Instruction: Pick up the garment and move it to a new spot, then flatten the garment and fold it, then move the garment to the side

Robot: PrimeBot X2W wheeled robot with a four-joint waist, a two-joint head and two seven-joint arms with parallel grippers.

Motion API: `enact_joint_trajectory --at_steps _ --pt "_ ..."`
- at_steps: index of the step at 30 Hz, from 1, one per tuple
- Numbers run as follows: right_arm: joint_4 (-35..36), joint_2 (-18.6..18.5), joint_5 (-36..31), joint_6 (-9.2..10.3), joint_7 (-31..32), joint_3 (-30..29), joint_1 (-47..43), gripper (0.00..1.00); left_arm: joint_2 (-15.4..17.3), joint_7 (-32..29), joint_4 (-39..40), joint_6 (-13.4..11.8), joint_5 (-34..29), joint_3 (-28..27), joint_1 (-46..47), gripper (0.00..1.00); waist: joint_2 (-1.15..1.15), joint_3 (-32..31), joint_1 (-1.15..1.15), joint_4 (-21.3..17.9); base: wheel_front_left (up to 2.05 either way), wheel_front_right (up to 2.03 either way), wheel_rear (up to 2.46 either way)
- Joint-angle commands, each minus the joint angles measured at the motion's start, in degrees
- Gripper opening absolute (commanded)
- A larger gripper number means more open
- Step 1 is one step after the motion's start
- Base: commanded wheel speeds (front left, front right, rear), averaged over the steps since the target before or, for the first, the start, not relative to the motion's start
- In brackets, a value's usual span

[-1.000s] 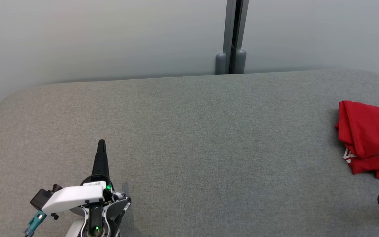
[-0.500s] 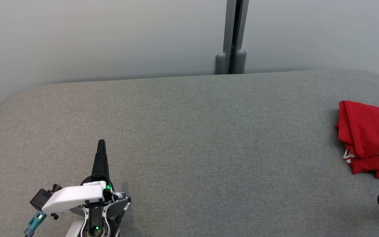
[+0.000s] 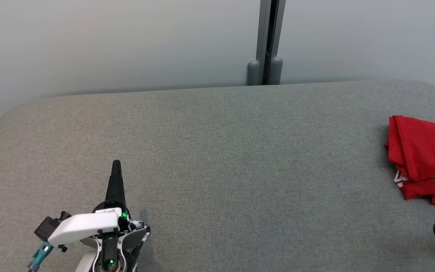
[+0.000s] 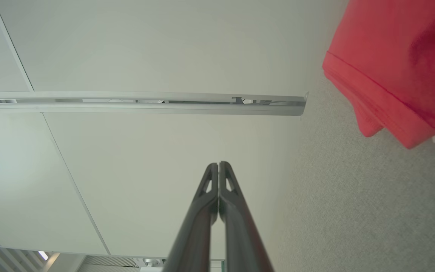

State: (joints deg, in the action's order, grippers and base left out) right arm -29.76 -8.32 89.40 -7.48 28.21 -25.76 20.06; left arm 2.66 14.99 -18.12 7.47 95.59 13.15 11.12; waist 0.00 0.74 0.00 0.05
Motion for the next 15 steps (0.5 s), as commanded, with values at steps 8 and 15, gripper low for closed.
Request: enact_joint_trajectory --at_steps 8,15 --pt "0.0 -0.4 0.3 -0.02 -0.1 0.0 0.2 0.0 0.2 0.1 0.0 0.3 0.1 -0.1 1.0 0.0 0.0 0.0 0.0 0.0 0.0 0.0 0.0" --pt "0.0 -0.5 0.3 -0.02 -0.1 0.0 0.2 0.0 0.2 0.1 0.0 0.3 0.1 -0.1 1.0 0.0 0.0 0.0 0.0 0.0 0.0 0.0 0.0"
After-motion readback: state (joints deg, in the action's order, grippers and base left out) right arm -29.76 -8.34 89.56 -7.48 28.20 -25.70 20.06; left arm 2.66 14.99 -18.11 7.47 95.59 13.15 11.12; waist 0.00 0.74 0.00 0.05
